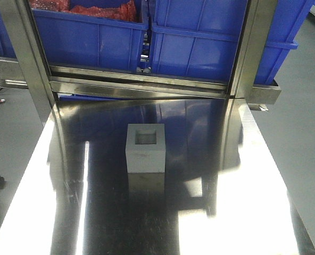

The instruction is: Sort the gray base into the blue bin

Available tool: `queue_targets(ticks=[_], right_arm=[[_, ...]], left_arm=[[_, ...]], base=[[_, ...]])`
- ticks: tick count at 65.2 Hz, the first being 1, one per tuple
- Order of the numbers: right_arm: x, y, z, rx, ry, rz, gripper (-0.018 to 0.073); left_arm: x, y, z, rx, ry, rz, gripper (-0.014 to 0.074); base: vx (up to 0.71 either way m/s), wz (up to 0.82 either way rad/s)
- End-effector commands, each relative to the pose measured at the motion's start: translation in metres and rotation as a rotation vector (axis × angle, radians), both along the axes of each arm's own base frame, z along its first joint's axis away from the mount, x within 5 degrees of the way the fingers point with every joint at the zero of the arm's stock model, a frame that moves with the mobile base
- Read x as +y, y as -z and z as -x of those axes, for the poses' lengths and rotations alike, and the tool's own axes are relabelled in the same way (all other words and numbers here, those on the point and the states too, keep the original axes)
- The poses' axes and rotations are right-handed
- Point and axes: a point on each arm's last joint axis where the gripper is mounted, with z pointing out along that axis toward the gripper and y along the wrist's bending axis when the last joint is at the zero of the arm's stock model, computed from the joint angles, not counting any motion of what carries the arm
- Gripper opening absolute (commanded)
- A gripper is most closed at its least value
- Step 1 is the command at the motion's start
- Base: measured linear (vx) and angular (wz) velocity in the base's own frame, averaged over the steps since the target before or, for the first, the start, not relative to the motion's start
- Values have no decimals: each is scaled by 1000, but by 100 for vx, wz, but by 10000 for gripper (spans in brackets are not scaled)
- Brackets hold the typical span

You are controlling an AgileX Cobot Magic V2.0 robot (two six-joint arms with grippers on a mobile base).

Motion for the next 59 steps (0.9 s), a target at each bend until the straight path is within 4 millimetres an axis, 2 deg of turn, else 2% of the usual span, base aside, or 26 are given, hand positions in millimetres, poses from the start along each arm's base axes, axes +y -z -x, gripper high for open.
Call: queue_targets(ticks=[1,59], right_arm=[[0,-5,-2,-52,1,22,-5],[0,-5,-2,-52,1,22,-5]], left_arm=[[0,-14,1,-104,1,9,-7],[0,-14,1,-104,1,9,-7]], base=[[0,0],[0,0]])
